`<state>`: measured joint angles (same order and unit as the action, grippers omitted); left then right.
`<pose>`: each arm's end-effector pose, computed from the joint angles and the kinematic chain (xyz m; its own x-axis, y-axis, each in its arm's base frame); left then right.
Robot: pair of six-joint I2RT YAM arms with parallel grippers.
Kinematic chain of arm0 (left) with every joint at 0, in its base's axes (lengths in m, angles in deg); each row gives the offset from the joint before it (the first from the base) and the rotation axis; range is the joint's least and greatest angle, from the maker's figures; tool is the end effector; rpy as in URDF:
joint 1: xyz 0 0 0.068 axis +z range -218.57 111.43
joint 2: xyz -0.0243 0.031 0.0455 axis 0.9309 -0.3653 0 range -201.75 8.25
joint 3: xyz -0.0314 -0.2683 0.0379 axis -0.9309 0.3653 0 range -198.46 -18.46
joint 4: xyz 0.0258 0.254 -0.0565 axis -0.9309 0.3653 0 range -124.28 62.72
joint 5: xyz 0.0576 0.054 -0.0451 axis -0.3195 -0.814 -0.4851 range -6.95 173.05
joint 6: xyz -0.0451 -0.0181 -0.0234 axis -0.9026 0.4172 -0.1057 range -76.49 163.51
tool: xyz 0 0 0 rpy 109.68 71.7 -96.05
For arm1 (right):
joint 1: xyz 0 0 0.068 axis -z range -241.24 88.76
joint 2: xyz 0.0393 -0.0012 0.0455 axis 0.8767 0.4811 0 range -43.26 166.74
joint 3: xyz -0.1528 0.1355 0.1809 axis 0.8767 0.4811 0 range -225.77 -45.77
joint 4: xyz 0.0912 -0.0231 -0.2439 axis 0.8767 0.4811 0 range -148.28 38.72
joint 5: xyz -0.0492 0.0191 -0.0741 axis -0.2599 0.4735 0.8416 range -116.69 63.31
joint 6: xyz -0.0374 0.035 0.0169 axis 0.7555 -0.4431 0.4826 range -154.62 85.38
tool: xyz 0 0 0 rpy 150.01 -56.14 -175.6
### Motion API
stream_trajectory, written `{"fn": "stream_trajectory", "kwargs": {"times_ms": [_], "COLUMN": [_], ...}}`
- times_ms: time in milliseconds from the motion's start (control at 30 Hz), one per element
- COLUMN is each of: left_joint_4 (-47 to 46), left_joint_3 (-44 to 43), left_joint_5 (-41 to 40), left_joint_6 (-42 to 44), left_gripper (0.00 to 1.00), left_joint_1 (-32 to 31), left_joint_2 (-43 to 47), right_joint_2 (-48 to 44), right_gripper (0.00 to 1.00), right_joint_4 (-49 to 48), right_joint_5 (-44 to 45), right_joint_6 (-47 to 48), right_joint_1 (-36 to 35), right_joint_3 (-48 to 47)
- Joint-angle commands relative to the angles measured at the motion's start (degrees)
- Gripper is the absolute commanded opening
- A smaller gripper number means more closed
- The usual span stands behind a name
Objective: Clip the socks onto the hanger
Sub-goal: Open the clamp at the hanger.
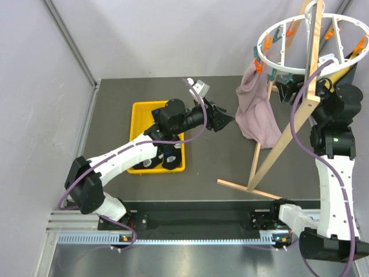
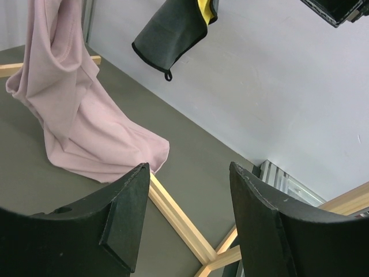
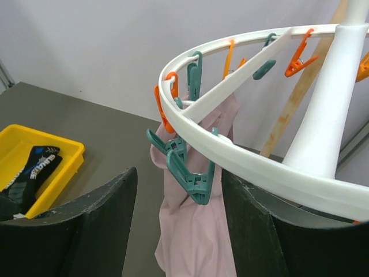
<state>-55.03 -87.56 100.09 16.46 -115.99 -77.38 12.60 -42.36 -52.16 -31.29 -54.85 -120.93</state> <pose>0.2357 -0.2719 0.3725 -0.3655 -0.2446 -0.8981 0.8258 0.3600 -0.4342 0.1896 -0.0058 0.4758 0.0774 -0.0614 -0.9951 -0.3222 0.9430 -0.0833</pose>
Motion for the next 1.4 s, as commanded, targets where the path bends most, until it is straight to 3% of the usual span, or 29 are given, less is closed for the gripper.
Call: {"fn": "stream_trajectory", "kwargs": {"times_ms": [0,233,400,833,1133,1367], "left_joint_4": [-1.0,-0.8,-0.6,-0.5,-0.4,-0.3], "left_joint_3": [0.7,0.9,1.2,1.7,2.0,2.3], "left_joint_5": [-0.2,-0.4,-0.7,-1.0,-1.0,-1.4], "left_joint_6": [1.0,0.3,0.2,-1.3,-2.0,-2.2], "left_gripper": [0.62,0.62,0.62,0.62,0.62,0.62], "left_joint_1": [0.0,0.0,0.0,0.1,0.1,0.1], "left_joint_2": [2.7,2.6,2.7,2.5,2.7,3.1], "right_joint_2": [0.7,-2.6,-2.2,-1.4,-0.9,-0.9], "right_gripper": [0.6,0.51,0.53,0.64,0.64,0.55], "right_joint_4": [-3.1,-15.5,-17.7,-20.2,-28.5,-29.0], "right_joint_5": [4.5,14.0,16.6,15.3,15.1,16.0], "right_joint_6": [3.9,1.9,1.4,-1.5,-8.7,-9.7], "right_joint_1": [-4.4,-9.3,-9.9,-9.9,-10.0,-10.1], "right_joint_3": [-1.0,7.8,9.0,11.3,14.3,14.1]}}
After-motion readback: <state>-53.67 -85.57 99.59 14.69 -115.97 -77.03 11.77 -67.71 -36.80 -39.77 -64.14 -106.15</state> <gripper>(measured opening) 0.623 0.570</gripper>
